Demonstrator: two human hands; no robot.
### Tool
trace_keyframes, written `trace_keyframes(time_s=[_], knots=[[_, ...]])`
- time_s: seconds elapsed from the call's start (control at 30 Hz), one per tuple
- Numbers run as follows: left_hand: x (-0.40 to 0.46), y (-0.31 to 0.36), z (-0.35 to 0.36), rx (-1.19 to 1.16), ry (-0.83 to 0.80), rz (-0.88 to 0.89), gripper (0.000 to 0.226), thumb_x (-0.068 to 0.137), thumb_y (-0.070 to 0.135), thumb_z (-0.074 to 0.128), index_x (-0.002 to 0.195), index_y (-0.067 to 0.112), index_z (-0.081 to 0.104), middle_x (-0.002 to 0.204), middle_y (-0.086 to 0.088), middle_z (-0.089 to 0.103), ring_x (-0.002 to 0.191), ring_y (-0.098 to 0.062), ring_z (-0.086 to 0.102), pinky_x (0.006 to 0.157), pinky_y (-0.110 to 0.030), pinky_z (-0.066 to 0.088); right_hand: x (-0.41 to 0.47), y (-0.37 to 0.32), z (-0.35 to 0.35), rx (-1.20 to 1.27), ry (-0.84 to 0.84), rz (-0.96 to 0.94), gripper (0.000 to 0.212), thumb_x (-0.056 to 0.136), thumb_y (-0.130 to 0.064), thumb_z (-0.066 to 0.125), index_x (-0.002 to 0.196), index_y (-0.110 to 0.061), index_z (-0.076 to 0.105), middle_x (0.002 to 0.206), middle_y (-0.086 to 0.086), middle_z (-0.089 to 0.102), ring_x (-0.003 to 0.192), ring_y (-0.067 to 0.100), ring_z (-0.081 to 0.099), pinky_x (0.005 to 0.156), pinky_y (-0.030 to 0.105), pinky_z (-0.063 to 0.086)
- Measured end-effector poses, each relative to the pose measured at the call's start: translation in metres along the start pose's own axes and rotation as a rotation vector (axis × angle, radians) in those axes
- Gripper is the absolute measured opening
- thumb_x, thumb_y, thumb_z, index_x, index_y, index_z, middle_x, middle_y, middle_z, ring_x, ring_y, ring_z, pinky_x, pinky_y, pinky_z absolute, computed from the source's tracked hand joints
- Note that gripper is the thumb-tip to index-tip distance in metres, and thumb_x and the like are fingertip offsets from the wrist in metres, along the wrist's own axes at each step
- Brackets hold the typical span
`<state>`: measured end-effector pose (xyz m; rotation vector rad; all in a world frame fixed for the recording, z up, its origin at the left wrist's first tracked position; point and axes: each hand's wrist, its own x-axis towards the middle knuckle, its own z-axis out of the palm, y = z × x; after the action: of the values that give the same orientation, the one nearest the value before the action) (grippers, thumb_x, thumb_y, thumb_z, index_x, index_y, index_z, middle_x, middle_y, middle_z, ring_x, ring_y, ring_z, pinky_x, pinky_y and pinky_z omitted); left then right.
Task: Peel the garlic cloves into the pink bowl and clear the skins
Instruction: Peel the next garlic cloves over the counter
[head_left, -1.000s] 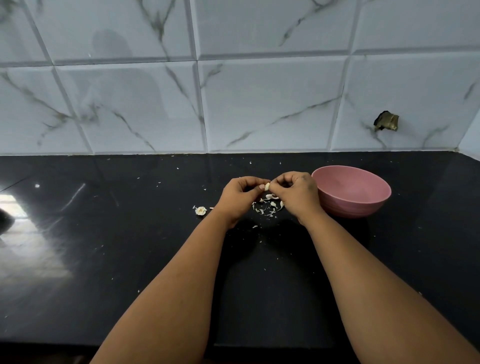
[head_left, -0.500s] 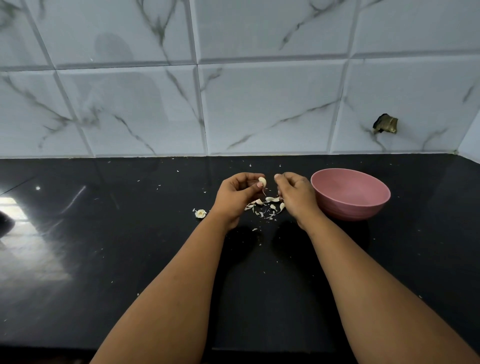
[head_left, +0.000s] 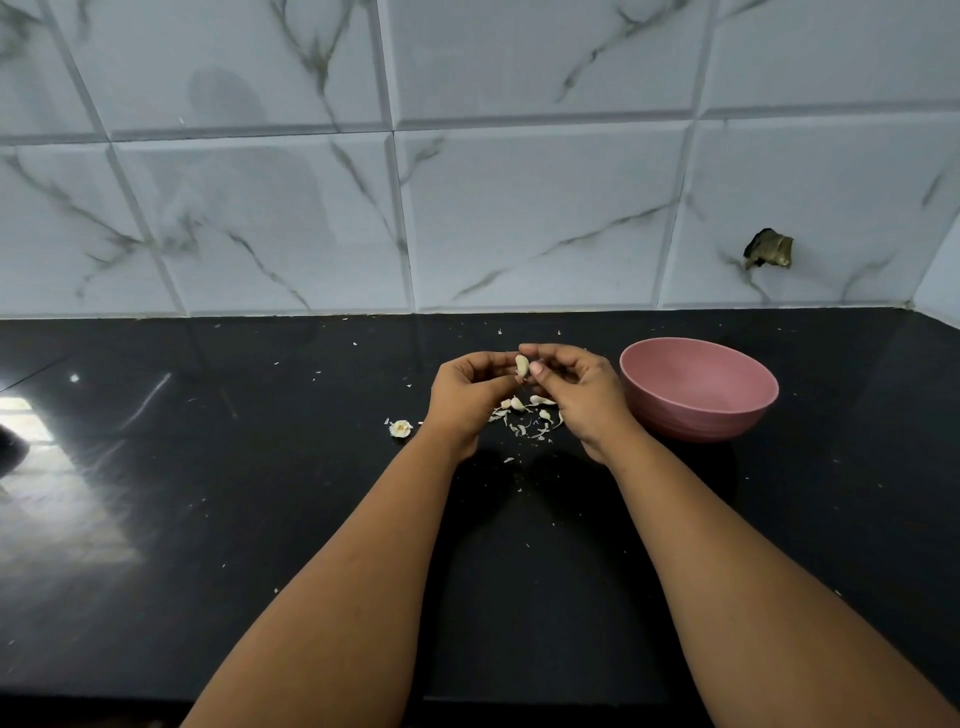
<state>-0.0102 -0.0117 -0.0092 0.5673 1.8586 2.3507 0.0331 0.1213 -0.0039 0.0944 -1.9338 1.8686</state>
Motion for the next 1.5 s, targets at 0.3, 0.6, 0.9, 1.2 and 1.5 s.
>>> trace_keyframes(time_s=[0.3,0.6,0.9,1.2,1.5], knots=[[-0.0016,-0.0028,0.0017,0.115,0.018,0.031,0.005,0.083,0.007,0.077,0.084,0.011,0.076,0.076,-0.007,0.075,0.072,-0.013,0.072,0.067,-0.023,0.055,0.0034,0.0053,-0.0033,0.048,0.071,0.016,0.017,0.084,-0.005,0.072,0.084,-0.022,0.073,0.077,0.002,0.071,0.074,0.017,0.066,0.075,0.028,0.058],[-0.002,-0.0034,0.0027,0.18,0.092,0.07,0.01,0.082,0.011,0.078,0.078,0.02,0.078,0.072,-0.003,0.074,0.07,-0.011,0.068,0.071,-0.029,0.056,0.0032,0.0041,-0.0056,0.167,0.04,0.057,0.012,0.078,-0.002,0.077,0.086,-0.01,0.075,0.079,0.003,0.075,0.077,0.012,0.071,0.07,0.019,0.054],[-0.0029,-0.0008,0.0047,0.18,0.116,0.054,0.011,0.084,0.003,0.072,0.079,0.012,0.076,0.069,-0.006,0.072,0.066,-0.012,0.067,0.066,-0.026,0.055,0.0026,0.0038,-0.0042,0.245,0.026,0.094,0.012,0.083,0.0,0.071,0.089,-0.01,0.071,0.077,0.002,0.074,0.07,0.008,0.068,0.065,0.017,0.053],[-0.002,0.0016,0.005,0.163,0.104,0.033,0.014,0.083,-0.002,0.069,0.076,0.009,0.075,0.062,-0.004,0.068,0.056,-0.009,0.06,0.059,-0.022,0.05,0.0013,0.0018,0.0002,0.181,-0.005,0.077,0.015,0.091,0.002,0.061,0.092,-0.012,0.065,0.081,0.004,0.067,0.066,0.002,0.064,0.062,0.016,0.051],[-0.0004,0.0031,0.0068,0.013,0.069,-0.055,0.015,0.085,-0.006,0.066,0.081,0.006,0.074,0.065,-0.006,0.067,0.056,-0.009,0.057,0.059,-0.022,0.047,0.0031,0.0006,-0.0022,0.412,-0.065,0.172,0.017,0.093,0.003,0.054,0.095,-0.01,0.064,0.074,-0.003,0.07,0.067,0.003,0.064,0.067,0.016,0.053]])
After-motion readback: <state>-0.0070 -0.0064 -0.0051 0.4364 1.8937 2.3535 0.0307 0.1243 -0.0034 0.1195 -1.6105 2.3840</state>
